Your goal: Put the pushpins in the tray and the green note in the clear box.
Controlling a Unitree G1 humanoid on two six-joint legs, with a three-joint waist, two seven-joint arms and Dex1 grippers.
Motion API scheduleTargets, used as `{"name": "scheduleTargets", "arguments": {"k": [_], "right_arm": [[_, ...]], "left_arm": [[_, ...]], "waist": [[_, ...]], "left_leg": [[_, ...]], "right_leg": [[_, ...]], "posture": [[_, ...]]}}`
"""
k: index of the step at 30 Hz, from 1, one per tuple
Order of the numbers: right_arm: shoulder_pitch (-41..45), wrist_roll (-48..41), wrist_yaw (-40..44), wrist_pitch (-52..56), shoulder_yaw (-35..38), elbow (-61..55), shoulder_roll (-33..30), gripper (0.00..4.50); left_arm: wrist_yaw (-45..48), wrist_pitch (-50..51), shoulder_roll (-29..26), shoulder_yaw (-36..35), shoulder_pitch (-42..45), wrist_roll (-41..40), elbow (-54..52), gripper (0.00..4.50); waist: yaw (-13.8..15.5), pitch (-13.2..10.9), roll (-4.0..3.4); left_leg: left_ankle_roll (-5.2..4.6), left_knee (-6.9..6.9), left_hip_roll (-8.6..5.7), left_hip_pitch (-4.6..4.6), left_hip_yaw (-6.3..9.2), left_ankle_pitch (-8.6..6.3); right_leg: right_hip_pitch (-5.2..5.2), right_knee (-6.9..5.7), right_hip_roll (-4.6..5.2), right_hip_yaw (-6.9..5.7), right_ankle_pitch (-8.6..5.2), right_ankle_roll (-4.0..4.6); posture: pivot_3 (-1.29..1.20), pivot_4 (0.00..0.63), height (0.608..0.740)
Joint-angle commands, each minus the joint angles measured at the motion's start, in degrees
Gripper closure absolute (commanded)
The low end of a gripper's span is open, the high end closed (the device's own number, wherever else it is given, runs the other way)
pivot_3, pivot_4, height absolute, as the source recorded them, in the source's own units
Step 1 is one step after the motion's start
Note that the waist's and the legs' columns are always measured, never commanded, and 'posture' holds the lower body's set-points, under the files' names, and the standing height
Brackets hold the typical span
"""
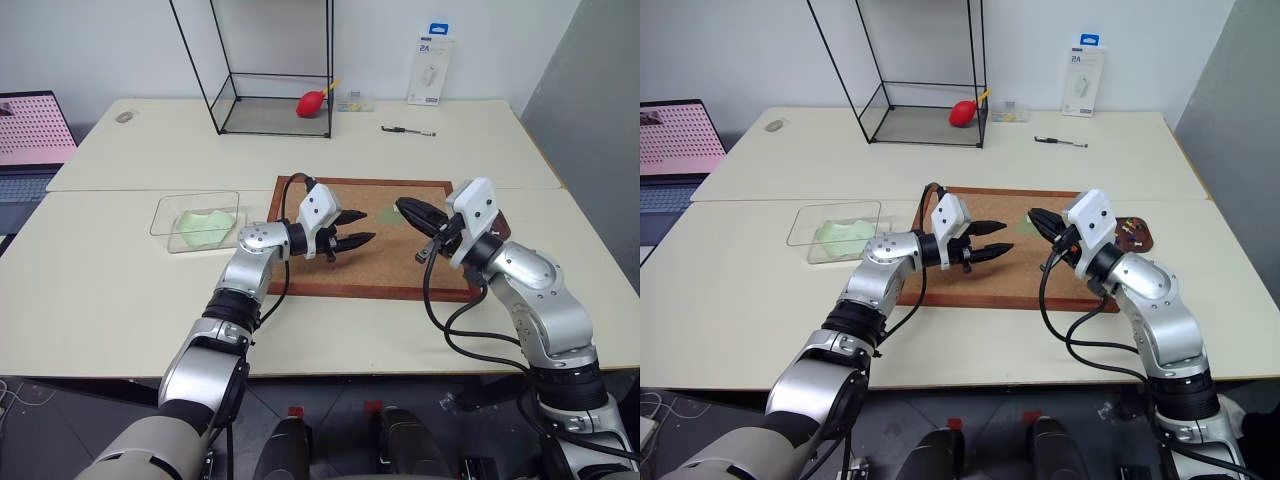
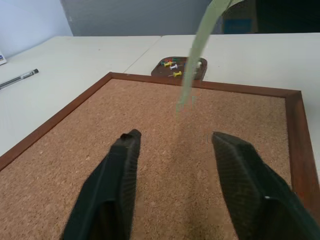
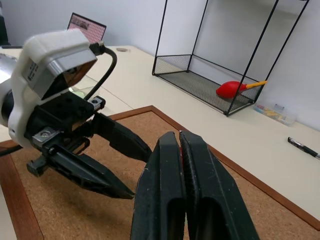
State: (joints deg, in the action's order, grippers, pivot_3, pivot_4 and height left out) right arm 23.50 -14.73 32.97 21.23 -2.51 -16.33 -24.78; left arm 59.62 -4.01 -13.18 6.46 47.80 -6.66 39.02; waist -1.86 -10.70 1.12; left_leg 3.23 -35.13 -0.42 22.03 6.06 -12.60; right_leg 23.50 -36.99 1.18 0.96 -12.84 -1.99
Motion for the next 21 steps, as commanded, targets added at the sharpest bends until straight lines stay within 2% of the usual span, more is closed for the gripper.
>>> {"name": "scheduleTargets", "arguments": {"k": [1, 3, 10, 21], "right_arm": [[1.8, -0.32, 1.41, -0.56, -0.57, -1.55, -0.31, 4.5], [2.06, -0.52, 2.07, -0.07, -1.01, -1.77, -0.37, 4.5], [3.08, -0.59, 2.95, 1.5, -2.43, -2.45, 0.06, 4.5], [4.19, -2.2, 3.8, 5.67, -3.44, -4.29, 0.51, 4.5]], "left_arm": [[0.33, 0.75, 1.47, -0.66, 2.2, -2.06, -2.26, 1.19], [1.05, 2.17, 2.04, -0.94, 3.07, -2.77, -1.8, 0.8], [3.22, 4.72, 3.07, -0.66, 6.19, -3.36, 1.77, 0.8], [5.67, 2.32, 3.92, 1.26, 10.01, -0.35, 9.17, 0.8]], "waist": [[0.01, 0.0, 0.0], [0.0, 0.0, 0.0], [-0.07, 0.0, 0.0], [-0.06, 0.0, 0.0]], "left_leg": [[0.0, 0.0, 0.0, 0.0, 0.0, 0.0], [0.0, 0.0, 0.0, 0.0, 0.0, 0.0], [0.0, 0.0, 0.0, 0.0, 0.0, 0.0], [0.0, -0.01, -0.01, 0.0, 0.0, 0.0]], "right_leg": [[0.0, 0.0, 0.0, 0.0, 0.0, 0.0], [0.0, 0.0, 0.0, 0.0, 0.0, 0.0], [0.0, -0.01, -0.01, -0.01, 0.0, 0.0], [0.0, 0.0, -0.01, -0.01, 0.0, 0.0]], "posture": [[0.0, 0.15, 0.74], [0.0, 0.15, 0.74], [0.0, 0.15, 0.74], [0.0, 0.15, 0.74]]}}
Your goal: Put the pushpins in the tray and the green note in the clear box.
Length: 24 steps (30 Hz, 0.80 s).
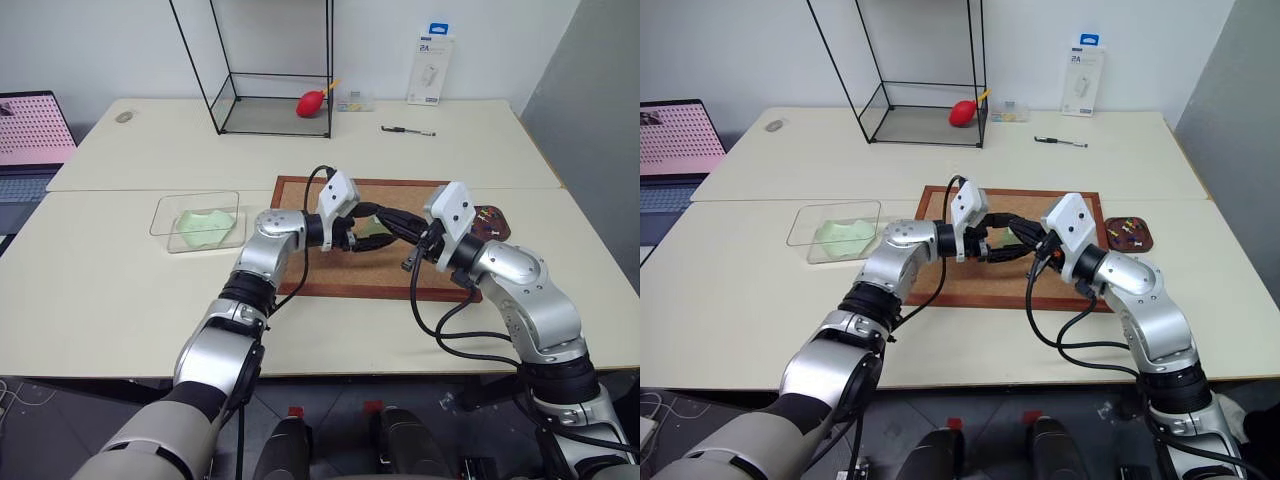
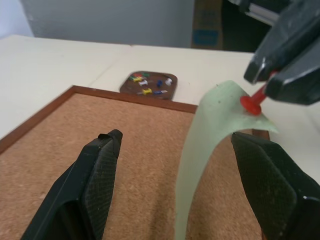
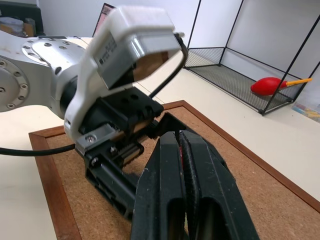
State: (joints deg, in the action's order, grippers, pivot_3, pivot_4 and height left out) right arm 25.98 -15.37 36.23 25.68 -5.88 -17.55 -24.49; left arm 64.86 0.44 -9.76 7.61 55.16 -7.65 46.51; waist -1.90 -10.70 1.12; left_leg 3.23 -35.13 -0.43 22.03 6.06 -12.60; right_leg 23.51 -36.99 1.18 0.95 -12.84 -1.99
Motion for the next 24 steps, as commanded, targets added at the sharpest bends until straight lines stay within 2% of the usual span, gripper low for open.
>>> {"name": "scheduleTargets", "arguments": {"k": [1, 11, 15, 24], "right_arm": [[1.75, -1.65, 0.57, 1.5, -0.1, -3.23, 0.26, 4.5], [1.91, -2.59, 0.85, 3.58, -0.29, -4.28, 0.1, 4.5], [1.98, -2.63, 0.91, 3.82, -0.21, -4.26, 0.15, 4.5], [2.12, -2.59, 0.76, 3.95, -0.1, -4.34, 0.5, 4.5]], "left_arm": [[0.4, -2.31, 0.58, 0.05, 2.94, 0.68, 2.13, 0.8], [1.6, -3.52, 1.9, -1.73, 5.6, -0.15, 6.45, 0.8], [3.33, -2.7, 1.89, -1.83, 5.84, -0.07, 7.13, 1.37], [5.31, -1.72, 1.42, -1.56, 5.21, 0.6, 6.89, 3.19]], "waist": [[-0.02, 0.0, 0.0], [-0.04, 0.0, 0.0], [-0.04, 0.0, 0.0], [-0.03, 0.0, 0.0]], "left_leg": [[0.0, 0.0, 0.0, 0.0, 0.0, 0.0], [0.0, 0.0, 0.0, 0.01, 0.01, 0.0], [0.0, 0.0, 0.0, 0.01, 0.0, 0.0], [0.0, 0.0, 0.0, 0.01, 0.01, 0.0]], "right_leg": [[0.0, 0.0, 0.0, 0.0, 0.0, 0.0], [0.0, 0.0, 0.0, -0.01, 0.0, 0.0], [0.0, 0.0, 0.0, 0.0, 0.0, 0.0], [0.0, 0.0, 0.0, -0.01, 0.0, 0.0]], "posture": [[0.0, 0.15, 0.74], [0.0, 0.15, 0.74], [0.0, 0.15, 0.74], [0.0, 0.15, 0.74]]}}
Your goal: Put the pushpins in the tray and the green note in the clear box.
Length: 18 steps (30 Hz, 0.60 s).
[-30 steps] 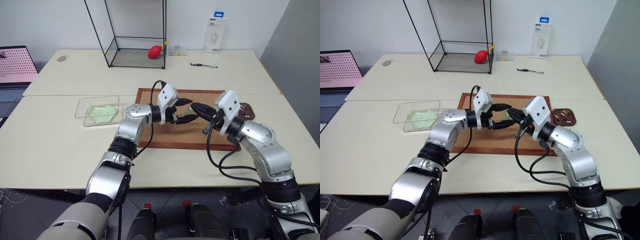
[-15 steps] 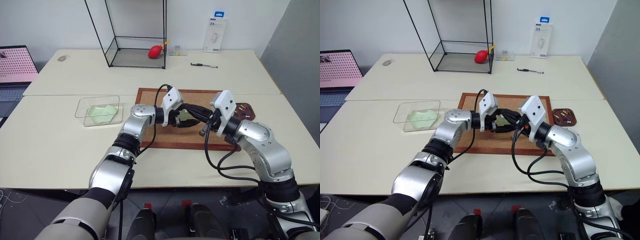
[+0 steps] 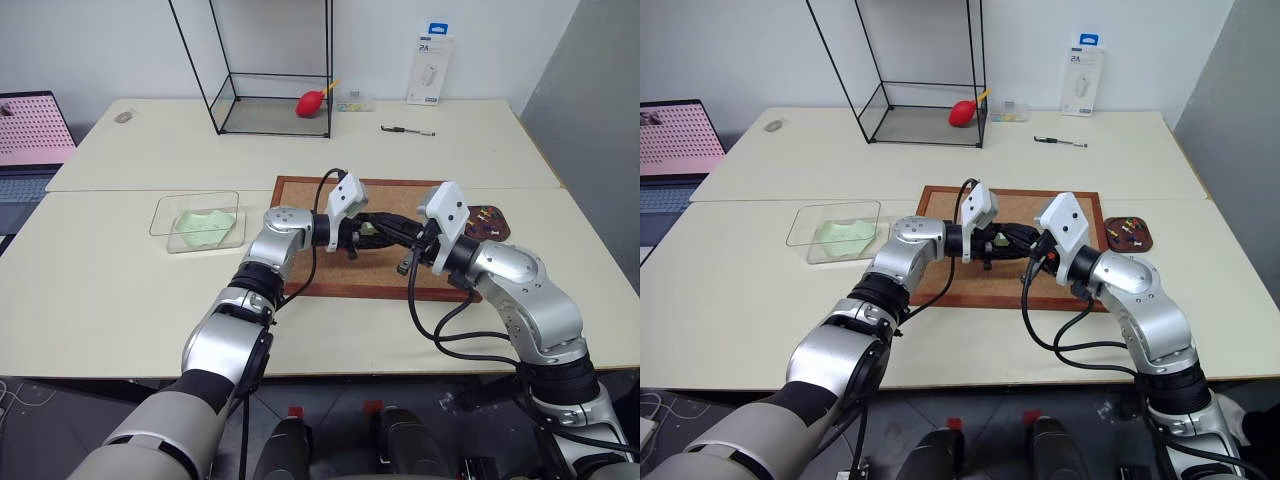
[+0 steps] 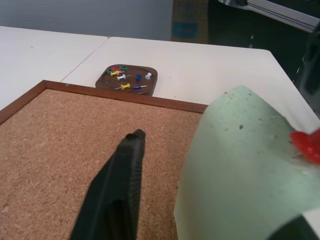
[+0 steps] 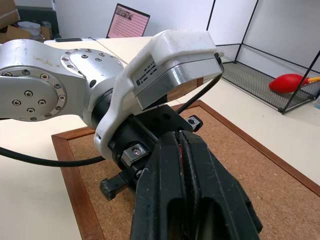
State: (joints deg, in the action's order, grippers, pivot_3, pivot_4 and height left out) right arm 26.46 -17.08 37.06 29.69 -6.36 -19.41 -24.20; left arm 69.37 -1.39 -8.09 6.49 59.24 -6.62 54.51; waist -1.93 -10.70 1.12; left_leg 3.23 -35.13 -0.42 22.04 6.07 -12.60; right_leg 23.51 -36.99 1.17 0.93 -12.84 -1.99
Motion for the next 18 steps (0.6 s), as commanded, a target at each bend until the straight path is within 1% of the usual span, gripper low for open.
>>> {"name": "scheduleTargets", "arguments": {"k": [1, 7, 14, 18], "right_arm": [[1.65, -0.85, -0.07, -0.09, 0.37, -2.4, 0.24, 4.5], [1.66, -0.72, -0.19, -0.14, 0.34, -2.36, 0.43, 4.5], [1.69, -0.53, -0.41, -0.35, 0.5, -2.27, 0.54, 4.5], [1.78, 0.77, -2.21, -0.57, 0.82, -1.39, 0.86, 4.5]], "left_arm": [[0.91, 0.12, -0.29, -0.45, 1.07, -0.42, -1.1, 3.35], [0.89, 0.68, -0.44, -0.77, 0.97, -0.57, -0.93, 4.47], [1.05, 1.78, -0.3, -1.55, 0.46, -1.45, -1.52, 4.49], [0.99, 1.93, -0.16, -1.89, 0.03, -1.6, -2.29, 4.49]], "waist": [[0.0, 0.0, 0.0], [0.0, 0.0, 0.0], [0.0, 0.0, 0.0], [0.0, 0.0, 0.0]], "left_leg": [[0.0, 0.0, 0.0, 0.0, 0.0, 0.0], [0.0, 0.0, 0.0, 0.0, 0.0, 0.0], [0.0, 0.0, 0.0, 0.0, 0.0, 0.0], [0.0, 0.0, 0.0, 0.0, 0.0, 0.0]], "right_leg": [[0.0, 0.0, 0.0, 0.0, 0.0, 0.0], [0.0, 0.0, 0.0, 0.0, 0.0, 0.0], [0.0, 0.0, 0.0, 0.0, 0.0, 0.0], [0.0, 0.0, 0.0, 0.0, 0.0, 0.0]], "posture": [[0.0, 0.15, 0.74], [0.0, 0.15, 0.74], [0.0, 0.15, 0.74], [0.0, 0.15, 0.74]]}}
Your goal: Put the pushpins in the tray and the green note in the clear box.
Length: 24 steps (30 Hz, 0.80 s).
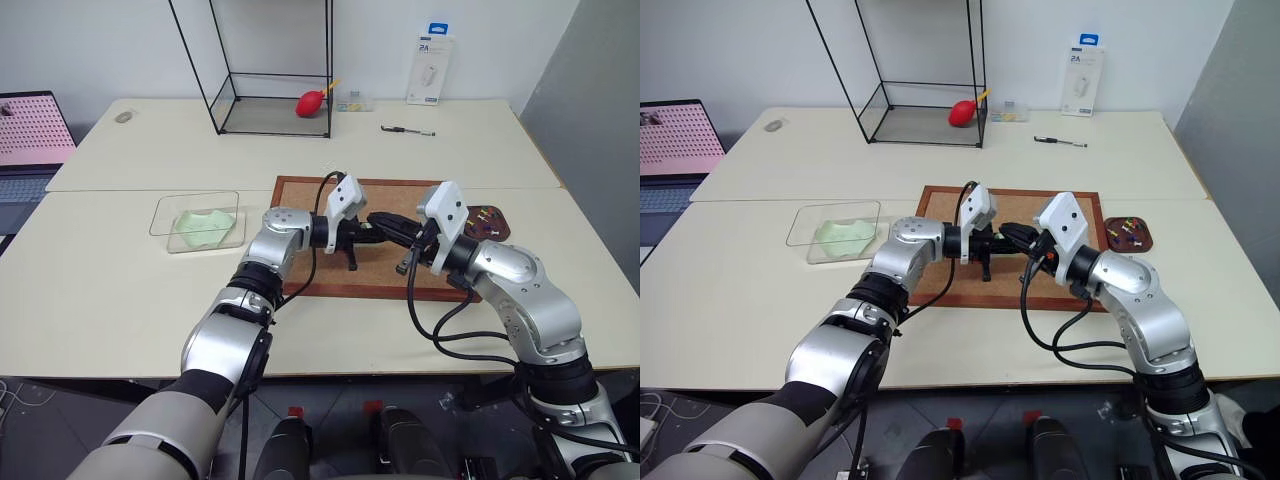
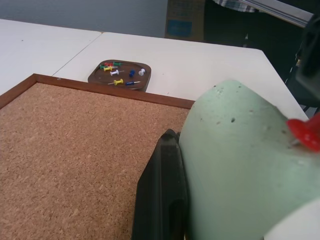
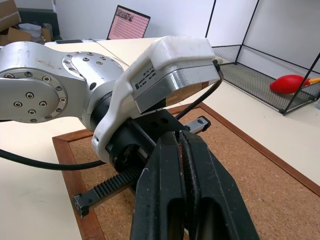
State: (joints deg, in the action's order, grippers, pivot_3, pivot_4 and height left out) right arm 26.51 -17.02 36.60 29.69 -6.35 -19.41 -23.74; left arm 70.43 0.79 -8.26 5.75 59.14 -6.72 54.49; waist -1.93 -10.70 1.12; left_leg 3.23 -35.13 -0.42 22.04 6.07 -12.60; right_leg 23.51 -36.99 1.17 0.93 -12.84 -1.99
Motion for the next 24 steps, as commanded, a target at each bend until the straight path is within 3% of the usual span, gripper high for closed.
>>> {"name": "scheduleTargets", "arguments": {"k": [1, 10, 24], "right_arm": [[1.76, 1.09, -2.37, -0.59, 1.01, -1.03, 0.45, 4.5], [1.93, 7.07, -10.96, 0.31, 2.36, 3.17, 0.29, 4.5], [-0.32, 8.12, -9.46, -0.39, 3.55, 1.83, -1.17, 4.5]], "left_arm": [[-0.18, -0.25, 0.11, -1.27, 0.07, -1.5, -2.38, 4.49], [-1.34, -0.77, 0.57, -2.5, -0.8, -1.89, -3.61, 4.49], [-3.92, -2.11, 0.96, -3.24, -0.96, -2.63, -3.2, 4.49]], "waist": [[0.0, 0.0, 0.0], [0.02, 0.0, 0.0], [-0.03, 0.0, 0.0]], "left_leg": [[0.0, 0.0, 0.0, 0.0, 0.0, 0.0], [0.0, 0.0, 0.0, 0.01, -0.01, 0.0], [0.0, 0.0, 0.0, 0.01, -0.01, 0.0]], "right_leg": [[0.0, 0.0, 0.0, 0.0, 0.0, 0.0], [0.01, -0.01, 0.0, 0.02, 0.0, 0.0], [0.02, -0.02, 0.0, 0.02, 0.0, 0.0]], "posture": [[0.0, 0.15, 0.74], [0.0, 0.15, 0.74], [0.0, 0.15, 0.74]]}}
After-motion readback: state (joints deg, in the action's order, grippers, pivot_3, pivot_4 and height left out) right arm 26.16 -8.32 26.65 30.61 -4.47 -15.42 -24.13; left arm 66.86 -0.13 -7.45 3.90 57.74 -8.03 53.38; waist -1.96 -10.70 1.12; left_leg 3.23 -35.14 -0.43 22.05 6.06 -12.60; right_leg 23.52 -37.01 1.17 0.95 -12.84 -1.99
